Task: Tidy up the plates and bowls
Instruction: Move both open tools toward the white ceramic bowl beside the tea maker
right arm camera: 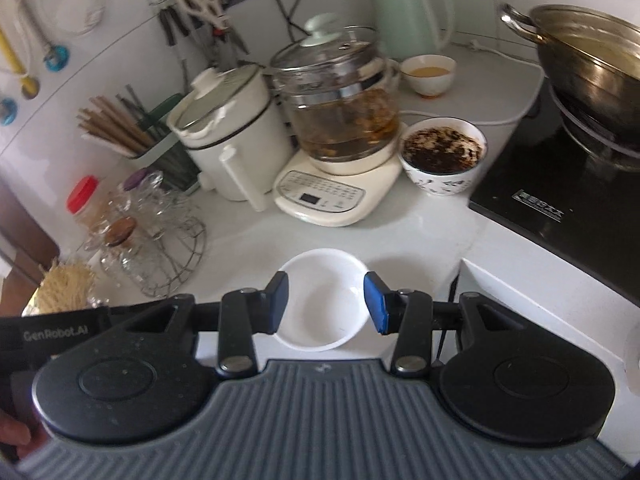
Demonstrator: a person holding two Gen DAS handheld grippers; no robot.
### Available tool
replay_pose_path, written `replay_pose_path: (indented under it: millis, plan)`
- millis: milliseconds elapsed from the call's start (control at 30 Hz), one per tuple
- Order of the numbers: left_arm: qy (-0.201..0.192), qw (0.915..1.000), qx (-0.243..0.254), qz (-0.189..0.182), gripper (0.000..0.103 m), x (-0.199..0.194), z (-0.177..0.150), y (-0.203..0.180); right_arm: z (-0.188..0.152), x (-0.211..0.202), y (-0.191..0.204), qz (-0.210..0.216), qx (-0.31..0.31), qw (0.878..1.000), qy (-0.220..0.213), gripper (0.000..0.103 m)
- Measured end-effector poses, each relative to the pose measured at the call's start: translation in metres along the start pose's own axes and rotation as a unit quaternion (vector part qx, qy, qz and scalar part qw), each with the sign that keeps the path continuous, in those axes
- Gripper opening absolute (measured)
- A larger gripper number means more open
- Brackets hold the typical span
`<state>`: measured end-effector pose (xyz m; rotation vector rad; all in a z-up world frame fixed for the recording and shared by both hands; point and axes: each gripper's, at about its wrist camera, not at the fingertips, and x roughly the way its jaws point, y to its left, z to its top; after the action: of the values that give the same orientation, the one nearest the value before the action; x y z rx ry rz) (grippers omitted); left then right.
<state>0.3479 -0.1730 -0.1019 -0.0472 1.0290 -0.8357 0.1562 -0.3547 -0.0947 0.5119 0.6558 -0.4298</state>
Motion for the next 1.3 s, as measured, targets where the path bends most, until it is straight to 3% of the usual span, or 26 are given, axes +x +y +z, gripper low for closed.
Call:
replay_pose_path:
  millis: [667, 1300]
  plan:
    - [0.048, 0.9986, -0.019, 0.007, 0.045, 0.056, 0.022, 0.0, 0.016, 0.052, -0.036, -0.027, 0.032, 0.997, 0.061, 0.045]
    - [0.106, 0.9917, -0.063, 0.037, 0.045, 0.121, 0.038, 0.021, 0.016, 0.107, -0.055, 0.003, 0.064, 0.988, 0.139, 0.044]
